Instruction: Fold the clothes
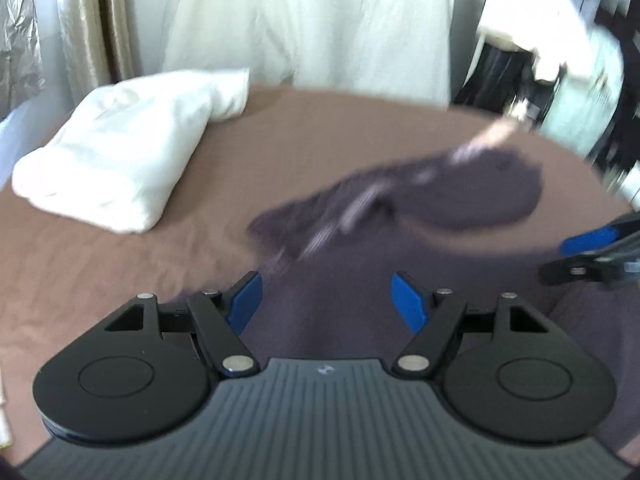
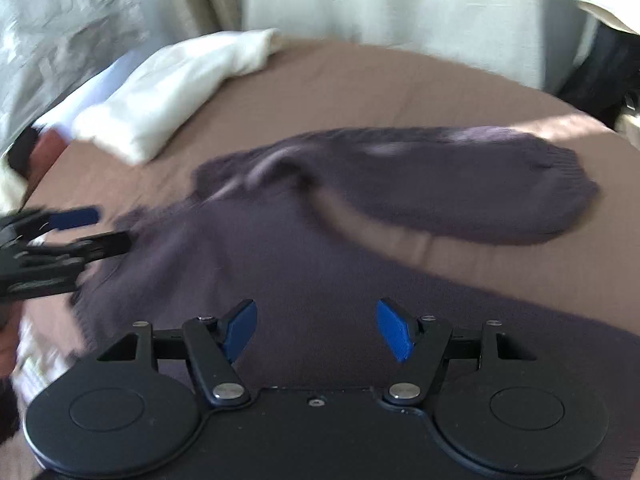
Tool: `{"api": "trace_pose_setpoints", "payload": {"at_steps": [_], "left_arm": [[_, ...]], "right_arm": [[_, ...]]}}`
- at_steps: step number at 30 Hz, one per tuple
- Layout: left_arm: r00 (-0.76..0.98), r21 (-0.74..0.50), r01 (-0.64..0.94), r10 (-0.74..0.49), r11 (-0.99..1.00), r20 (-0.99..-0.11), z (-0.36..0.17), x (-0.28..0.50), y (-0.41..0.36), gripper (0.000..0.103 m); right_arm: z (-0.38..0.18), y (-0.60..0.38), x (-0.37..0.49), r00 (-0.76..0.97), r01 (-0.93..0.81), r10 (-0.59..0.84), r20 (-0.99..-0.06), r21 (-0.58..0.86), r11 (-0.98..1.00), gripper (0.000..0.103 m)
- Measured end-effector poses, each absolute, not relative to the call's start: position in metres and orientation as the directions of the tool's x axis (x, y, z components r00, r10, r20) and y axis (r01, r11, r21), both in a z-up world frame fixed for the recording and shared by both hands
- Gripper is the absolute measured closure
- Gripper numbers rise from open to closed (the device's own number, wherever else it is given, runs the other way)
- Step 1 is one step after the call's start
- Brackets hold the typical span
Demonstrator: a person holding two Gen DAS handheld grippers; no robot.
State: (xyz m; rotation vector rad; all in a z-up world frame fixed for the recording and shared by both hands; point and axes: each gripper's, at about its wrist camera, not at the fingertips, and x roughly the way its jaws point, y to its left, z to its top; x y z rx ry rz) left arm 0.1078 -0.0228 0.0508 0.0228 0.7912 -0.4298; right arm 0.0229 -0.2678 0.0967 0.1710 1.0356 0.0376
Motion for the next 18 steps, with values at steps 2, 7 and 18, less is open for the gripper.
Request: {"api": "trace_pose_setpoints", "payload": {"at_steps": [2, 7, 18], "left_arm": [[0.633, -0.120, 0.423, -0.387, 0.898, -0.670, 0.053, 0.110, -0.033, 0.032], [0.633, 0.005, 0.480, -0.343, 0.877, -0.694, 0.036, 0.142, -0.071, 0.029], [0.512, 0.061, 0.576, -0.301, 0.815, -0.805, -0.013, 0.249, -0.133, 0.025]], "right_arm": [[0.088, -0.293, 0.025, 0.566, 0.098, 0.128, -0.815, 0.220, 0.971, 0.031], [0.043, -0.368, 0.030, 0.615, 0.299, 0.132, -0.777, 0.385, 0.873, 0.031], [-0.024, -0.511, 0.001, 0.717, 0.502, 0.081, -0.692, 0.595, 0.628, 0.032]]}}
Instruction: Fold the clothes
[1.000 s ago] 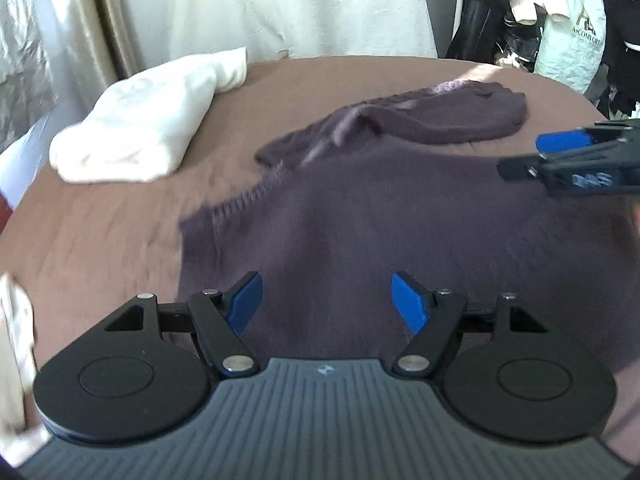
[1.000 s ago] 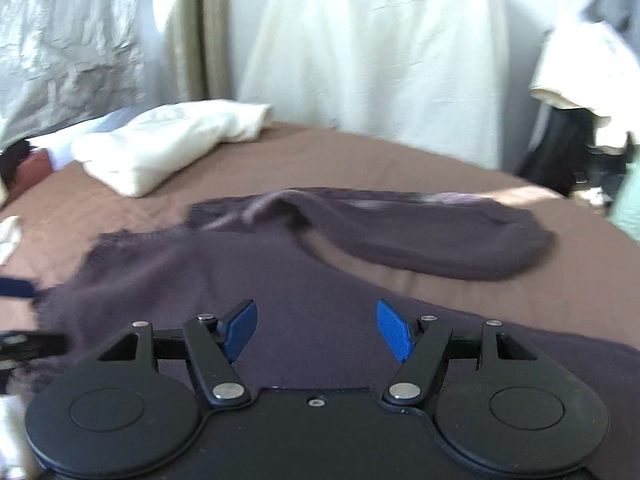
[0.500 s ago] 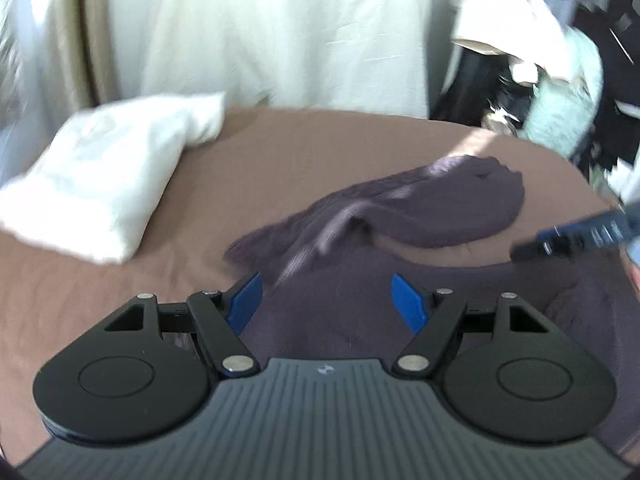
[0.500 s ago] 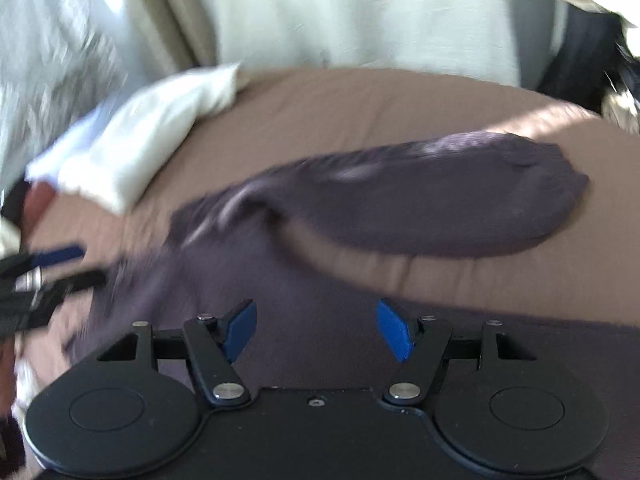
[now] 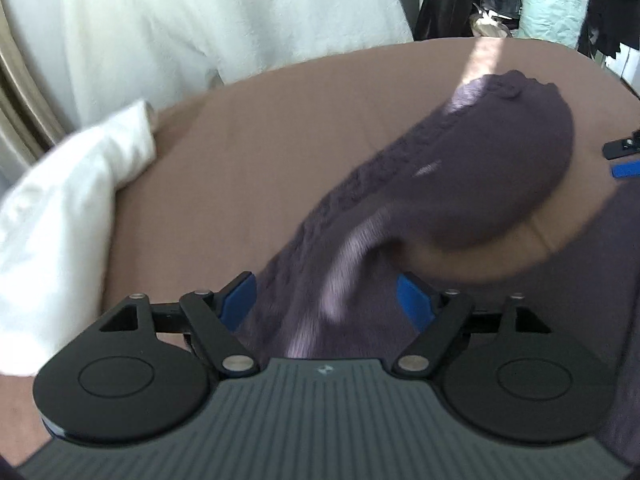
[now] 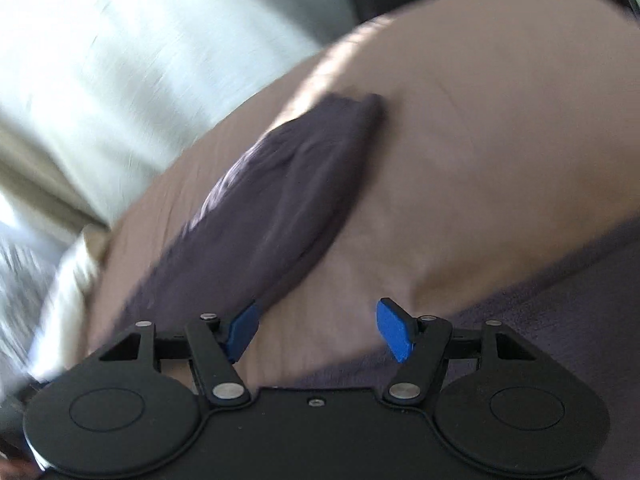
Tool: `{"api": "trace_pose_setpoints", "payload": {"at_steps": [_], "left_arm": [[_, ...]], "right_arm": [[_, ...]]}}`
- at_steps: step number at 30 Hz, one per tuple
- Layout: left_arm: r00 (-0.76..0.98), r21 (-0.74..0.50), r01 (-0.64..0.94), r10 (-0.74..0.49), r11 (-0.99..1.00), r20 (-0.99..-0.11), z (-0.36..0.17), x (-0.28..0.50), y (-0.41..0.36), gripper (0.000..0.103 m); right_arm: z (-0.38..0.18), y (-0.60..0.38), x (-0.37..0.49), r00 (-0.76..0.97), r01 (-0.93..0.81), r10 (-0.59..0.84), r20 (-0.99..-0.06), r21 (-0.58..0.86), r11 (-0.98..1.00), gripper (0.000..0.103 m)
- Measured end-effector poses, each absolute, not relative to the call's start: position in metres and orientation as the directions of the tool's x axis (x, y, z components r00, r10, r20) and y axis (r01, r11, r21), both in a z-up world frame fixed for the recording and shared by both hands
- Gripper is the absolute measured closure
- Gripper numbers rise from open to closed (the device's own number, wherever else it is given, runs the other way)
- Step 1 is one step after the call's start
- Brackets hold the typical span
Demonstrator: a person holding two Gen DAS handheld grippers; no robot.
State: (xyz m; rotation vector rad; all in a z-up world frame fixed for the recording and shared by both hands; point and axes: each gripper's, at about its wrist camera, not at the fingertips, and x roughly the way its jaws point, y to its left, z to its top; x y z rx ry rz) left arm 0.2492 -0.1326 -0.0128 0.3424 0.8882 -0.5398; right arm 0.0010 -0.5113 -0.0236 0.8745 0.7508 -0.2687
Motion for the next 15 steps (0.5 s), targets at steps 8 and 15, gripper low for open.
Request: {"api": "trace_pose_setpoints", "payload": {"at_steps": [8, 15], "left_arm": [[0.347, -0.233, 0.423, -0.394, 0.876, -0.851, -0.054, 0.290, -0.118, 0.091], [0.430, -0.105, 0.559, -0.396, 0.822, -0.811, -0.023, 0.233, -0.116, 0.092]], "right_arm": [[-0.050, -0.531, 0.055, 0.754, 0.539, 0.040, -0.655, 0.654, 0.531, 0.032], [0.005, -0.474, 0.090, 0.789, 0.445, -0.096, -0.607, 0.456, 0.770, 0.089]]}}
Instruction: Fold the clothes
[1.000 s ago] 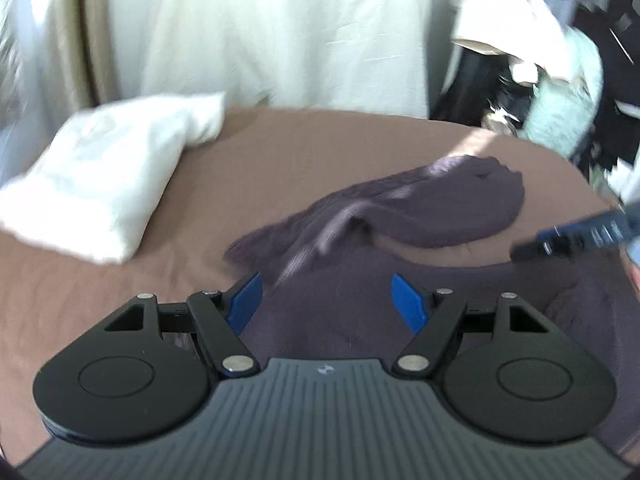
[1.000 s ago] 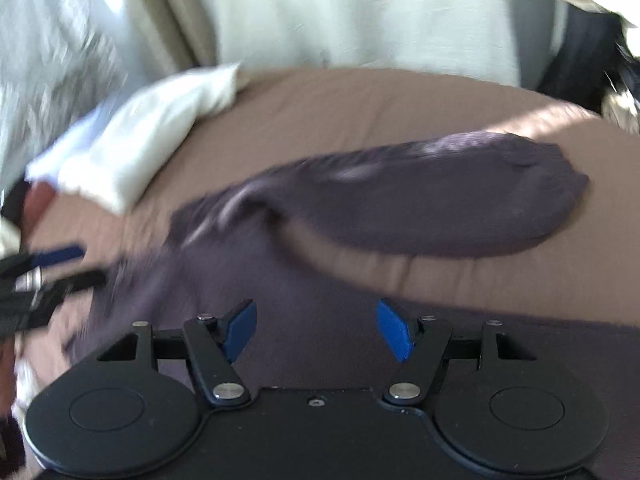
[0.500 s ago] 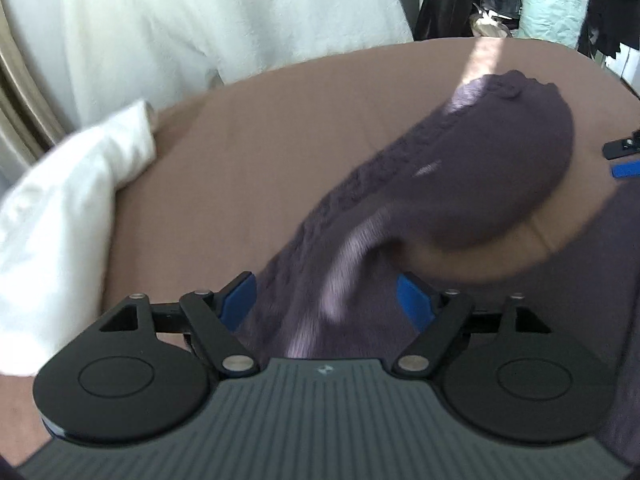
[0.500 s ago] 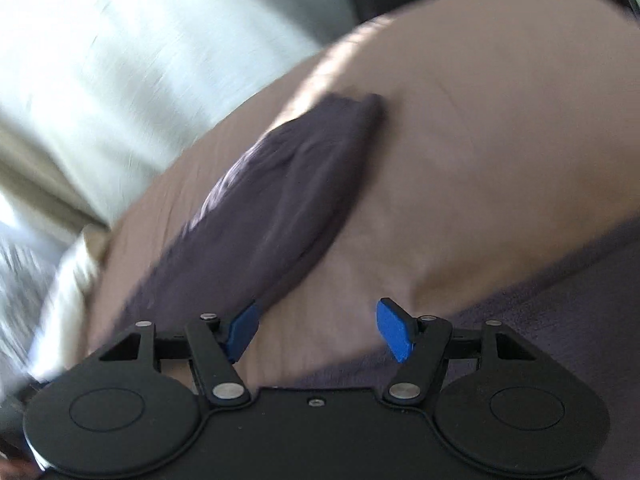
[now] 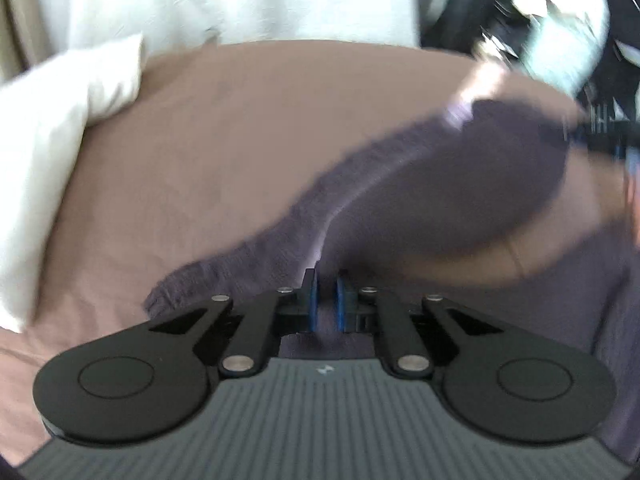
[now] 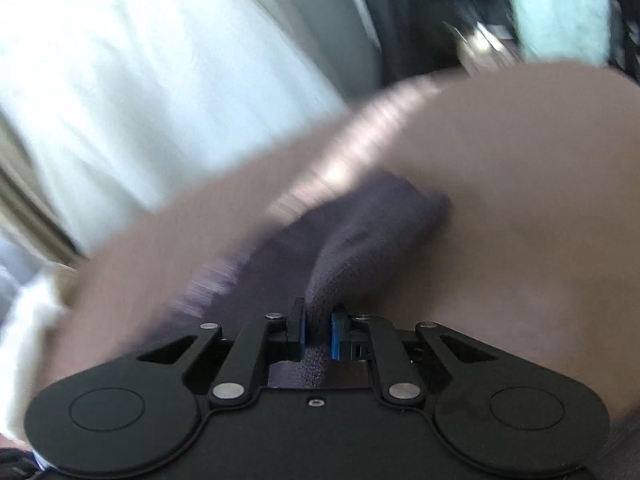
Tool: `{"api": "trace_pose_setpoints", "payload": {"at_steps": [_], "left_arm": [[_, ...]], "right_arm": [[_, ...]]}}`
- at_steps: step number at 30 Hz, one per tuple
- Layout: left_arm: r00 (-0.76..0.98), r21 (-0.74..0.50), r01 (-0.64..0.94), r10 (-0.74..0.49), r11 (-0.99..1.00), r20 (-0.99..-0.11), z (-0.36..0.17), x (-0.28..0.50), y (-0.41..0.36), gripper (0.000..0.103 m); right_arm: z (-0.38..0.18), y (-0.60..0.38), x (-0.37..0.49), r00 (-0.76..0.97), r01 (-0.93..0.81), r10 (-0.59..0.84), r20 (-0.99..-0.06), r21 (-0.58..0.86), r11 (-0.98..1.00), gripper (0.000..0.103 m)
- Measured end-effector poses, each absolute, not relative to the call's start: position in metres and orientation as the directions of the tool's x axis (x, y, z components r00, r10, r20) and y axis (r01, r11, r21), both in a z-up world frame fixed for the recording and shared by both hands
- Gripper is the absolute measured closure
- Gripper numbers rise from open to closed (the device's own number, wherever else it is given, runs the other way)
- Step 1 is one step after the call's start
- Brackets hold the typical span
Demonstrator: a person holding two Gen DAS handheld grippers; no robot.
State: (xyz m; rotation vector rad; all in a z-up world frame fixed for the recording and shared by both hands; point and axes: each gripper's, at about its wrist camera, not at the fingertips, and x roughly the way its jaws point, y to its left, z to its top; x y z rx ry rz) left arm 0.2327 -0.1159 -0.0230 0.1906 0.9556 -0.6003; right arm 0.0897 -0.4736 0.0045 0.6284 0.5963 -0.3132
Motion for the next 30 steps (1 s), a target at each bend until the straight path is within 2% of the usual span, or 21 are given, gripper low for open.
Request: {"api": "trace_pose_setpoints", "payload": {"at_steps": [2, 4, 7, 8, 10, 12, 14, 16, 17, 19, 20, 21, 24, 27, 30], "left_arm": [[0.408, -0.123, 0.577, -0.416, 0.807, -0.813, -0.017, 0.211, -0.108, 0.087], [0.395, -0.185, 0.569, -0.463, 0.802, -0.794, -0.013, 0.192, -0.092, 0.075], [0.393, -0.296, 0.510, -0.525, 0.808, -0.755, -0.016, 0.164, -0.059, 0.071], [0.395, -0.328, 0.484, -0.537, 0.811, -0.745, -0.020, 0.156, -0.046, 0.071], [0.386, -0.385, 0.417, -0.544, 0.823, -0.745, -0.029, 0.143, -0.026, 0.070], [0.357, -0.411, 0.389, -0.547, 0.824, -0.757, -0.033, 0.138, -0.016, 0.070], [0.348, -0.428, 0.374, -0.552, 0.823, -0.758, -0.034, 0.135, -0.005, 0.068], [0.359, -0.428, 0.358, -0.545, 0.830, -0.758, -0.037, 0.131, 0.004, 0.060], [0.362, -0.428, 0.344, -0.539, 0.836, -0.761, -0.039, 0.131, 0.009, 0.060], [0.352, -0.427, 0.333, -0.532, 0.840, -0.770, -0.045, 0.133, 0.010, 0.060], [0.355, -0.429, 0.330, -0.532, 0.841, -0.769, -0.047, 0.133, 0.012, 0.060], [0.358, -0.433, 0.325, -0.533, 0.841, -0.767, -0.049, 0.134, 0.013, 0.060], [0.358, -0.477, 0.292, -0.557, 0.829, -0.750, -0.058, 0.140, 0.013, 0.060], [0.342, -0.522, 0.283, -0.594, 0.804, -0.728, -0.063, 0.140, 0.009, 0.060], [0.420, -0.534, 0.292, -0.608, 0.794, -0.674, -0.060, 0.134, 0.000, 0.061]], "right_arm": [[0.034, -0.452, 0.067, 0.871, 0.340, -0.050, -0.489, 0.527, 0.779, 0.089], [0.061, -0.420, 0.025, 0.934, 0.181, 0.042, -0.355, 0.573, 0.799, 0.089], [0.085, -0.370, -0.050, 0.954, -0.062, 0.219, -0.203, 0.582, 0.811, 0.089], [0.087, -0.355, -0.070, 0.939, -0.136, 0.291, -0.185, 0.575, 0.807, 0.089], [0.084, -0.325, -0.099, 0.863, -0.255, 0.435, -0.257, 0.521, 0.814, 0.089], [0.073, -0.297, -0.109, 0.751, -0.286, 0.464, -0.469, 0.402, 0.870, 0.089], [0.049, -0.275, -0.108, 0.578, -0.273, 0.393, -0.715, 0.284, 0.919, 0.088], [0.024, -0.262, -0.108, 0.451, -0.225, 0.250, -0.857, 0.162, 0.961, 0.080], [0.018, -0.262, -0.109, 0.434, -0.188, 0.216, -0.875, 0.146, 0.971, 0.078], [0.018, -0.269, -0.115, 0.483, -0.098, 0.224, -0.847, 0.202, 0.974, 0.065], [0.022, -0.276, -0.121, 0.536, -0.049, 0.241, -0.809, 0.256, 0.966, 0.056], [0.025, -0.283, -0.124, 0.581, -0.014, 0.252, -0.774, 0.300, 0.954, 0.051], [0.033, -0.301, -0.134, 0.687, 0.101, 0.197, -0.700, 0.360, 0.927, 0.048], [0.051, -0.292, -0.135, 0.711, 0.077, 0.164, -0.683, 0.308, 0.948, 0.046], [0.052, -0.284, -0.111, 0.671, -0.007, 0.231, -0.704, 0.306, 0.952, 0.045]]}}
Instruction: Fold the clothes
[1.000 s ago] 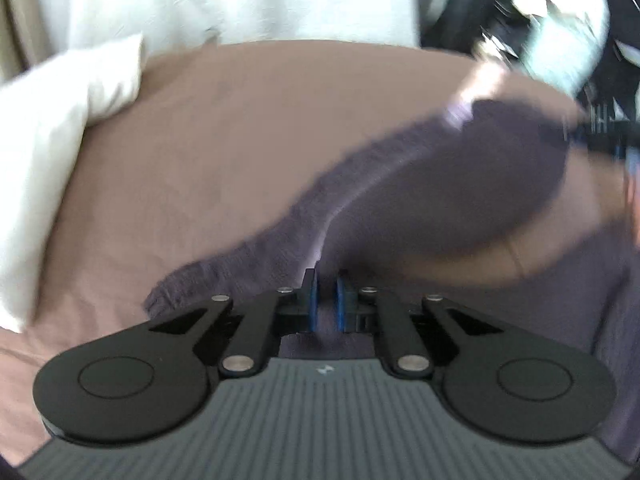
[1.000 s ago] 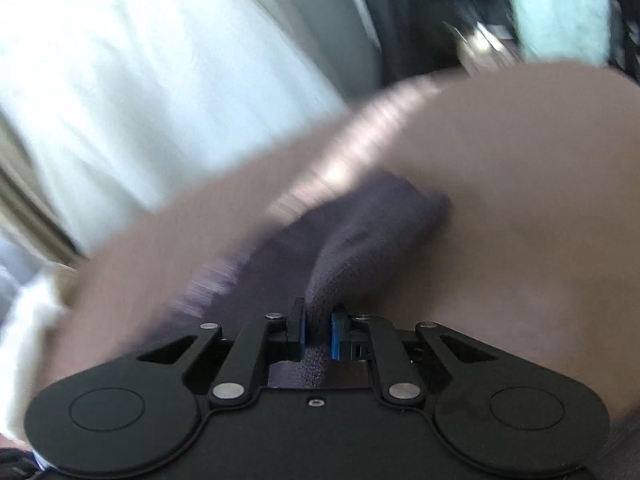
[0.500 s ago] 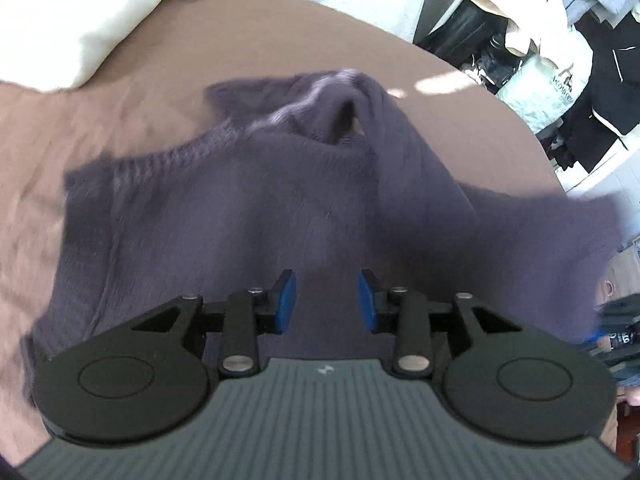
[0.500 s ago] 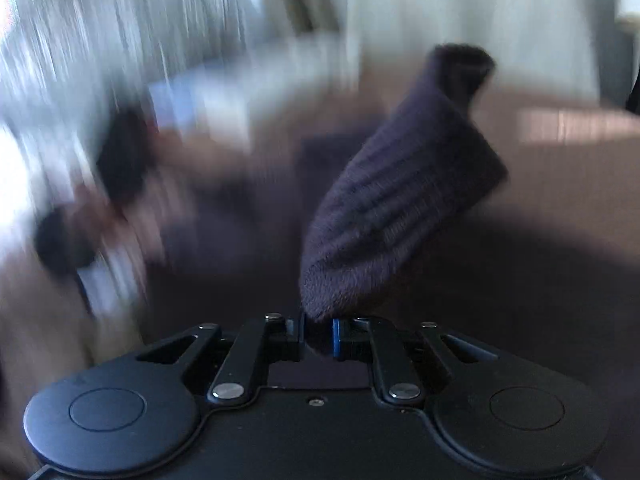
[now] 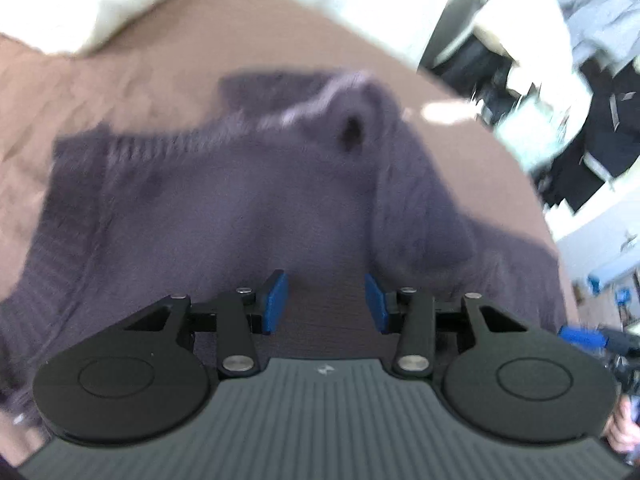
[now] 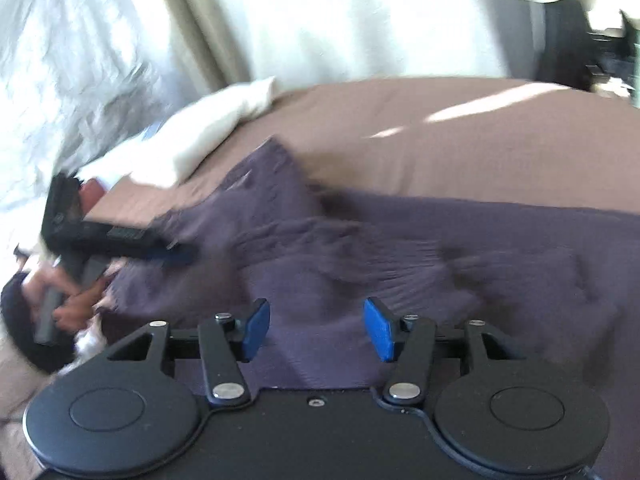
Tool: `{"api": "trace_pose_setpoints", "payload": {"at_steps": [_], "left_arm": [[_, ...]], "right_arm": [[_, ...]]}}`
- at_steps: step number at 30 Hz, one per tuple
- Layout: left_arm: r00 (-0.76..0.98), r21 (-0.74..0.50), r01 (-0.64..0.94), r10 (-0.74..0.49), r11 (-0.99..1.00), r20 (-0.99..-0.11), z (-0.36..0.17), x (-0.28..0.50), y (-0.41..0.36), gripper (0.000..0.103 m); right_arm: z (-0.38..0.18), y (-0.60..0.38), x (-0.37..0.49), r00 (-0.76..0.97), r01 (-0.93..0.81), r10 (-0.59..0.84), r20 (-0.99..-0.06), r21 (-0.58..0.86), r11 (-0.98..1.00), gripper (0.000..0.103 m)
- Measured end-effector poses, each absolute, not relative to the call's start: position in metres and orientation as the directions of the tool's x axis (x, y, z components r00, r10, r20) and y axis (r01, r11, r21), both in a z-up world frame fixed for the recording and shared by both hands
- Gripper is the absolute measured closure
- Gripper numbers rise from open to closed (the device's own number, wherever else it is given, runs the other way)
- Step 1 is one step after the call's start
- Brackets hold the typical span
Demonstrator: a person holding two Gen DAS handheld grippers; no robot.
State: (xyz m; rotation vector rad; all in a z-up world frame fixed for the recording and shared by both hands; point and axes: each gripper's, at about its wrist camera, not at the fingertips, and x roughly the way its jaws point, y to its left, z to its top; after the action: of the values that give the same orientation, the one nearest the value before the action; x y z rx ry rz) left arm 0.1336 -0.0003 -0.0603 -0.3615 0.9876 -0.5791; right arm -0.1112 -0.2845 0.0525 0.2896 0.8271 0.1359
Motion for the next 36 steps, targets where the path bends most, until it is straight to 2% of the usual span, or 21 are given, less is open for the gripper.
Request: {"api": "trace_pose_setpoints", "payload": {"at_steps": [3, 4, 7, 8, 10, 14, 16, 19, 21, 23, 25, 30, 36], "left_arm": [[0.396, -0.603, 0.261, -0.653, 0.754, -0.646, -0.069, 0.136, -0.009, 0.061], [0.380, -0.637, 0.245, -0.677, 0.731, -0.630, -0.072, 0.136, -0.012, 0.060], [0.425, -0.639, 0.205, -0.656, 0.741, -0.624, -0.072, 0.133, -0.024, 0.058], [0.485, -0.575, 0.226, -0.603, 0.786, -0.633, -0.067, 0.128, -0.031, 0.057], [0.568, -0.466, 0.301, -0.549, 0.832, -0.613, -0.060, 0.119, -0.047, 0.046], [0.508, -0.488, 0.422, -0.645, 0.764, -0.571, -0.054, 0.114, -0.064, 0.044], [0.489, -0.462, 0.496, -0.676, 0.735, -0.551, -0.053, 0.110, -0.073, 0.037], [0.477, -0.366, 0.623, -0.707, 0.691, -0.522, -0.055, 0.097, -0.087, 0.036], [0.464, -0.274, 0.694, -0.705, 0.666, -0.537, -0.064, 0.094, -0.096, 0.035], [0.460, -0.236, 0.703, -0.683, 0.671, -0.568, -0.067, 0.094, -0.102, 0.043], [0.470, -0.190, 0.718, -0.668, 0.669, -0.577, -0.061, 0.089, -0.107, 0.091], [0.522, -0.097, 0.740, -0.659, 0.666, -0.541, -0.032, 0.062, -0.110, 0.095], [0.504, -0.109, 0.736, -0.648, 0.668, -0.570, -0.009, 0.030, -0.095, 0.095]], "right_arm": [[0.046, -0.275, -0.090, 0.637, -0.020, 0.254, -0.728, 0.313, 0.950, 0.045], [0.041, -0.273, -0.085, 0.628, -0.009, 0.270, -0.730, 0.340, 0.940, 0.045], [0.022, -0.266, -0.076, 0.607, -0.006, 0.353, -0.712, 0.440, 0.898, 0.045], [0.015, -0.261, -0.076, 0.594, -0.006, 0.367, -0.715, 0.453, 0.892, 0.045], [0.002, -0.252, -0.080, 0.573, -0.002, 0.382, -0.725, 0.465, 0.885, 0.045], [-0.016, -0.248, -0.095, 0.560, 0.025, 0.399, -0.726, 0.496, 0.868, 0.045], [-0.019, -0.251, -0.101, 0.556, 0.034, 0.407, -0.724, 0.510, 0.860, 0.045], [-0.024, -0.256, -0.105, 0.549, 0.055, 0.410, -0.729, 0.520, 0.852, 0.045], [-0.028, -0.259, -0.106, 0.551, 0.076, 0.422, -0.720, 0.547, 0.833, 0.045], [-0.032, -0.259, -0.105, 0.557, 0.080, 0.429, -0.711, 0.561, 0.824, 0.045], [-0.033, -0.259, -0.107, 0.559, 0.071, 0.431, -0.708, 0.559, 0.826, 0.045], [-0.031, -0.261, -0.116, 0.567, 0.103, 0.413, -0.713, 0.559, 0.823, 0.045], [-0.021, -0.282, -0.139, 0.674, 0.182, 0.332, -0.660, 0.584, 0.791, 0.044]]}}
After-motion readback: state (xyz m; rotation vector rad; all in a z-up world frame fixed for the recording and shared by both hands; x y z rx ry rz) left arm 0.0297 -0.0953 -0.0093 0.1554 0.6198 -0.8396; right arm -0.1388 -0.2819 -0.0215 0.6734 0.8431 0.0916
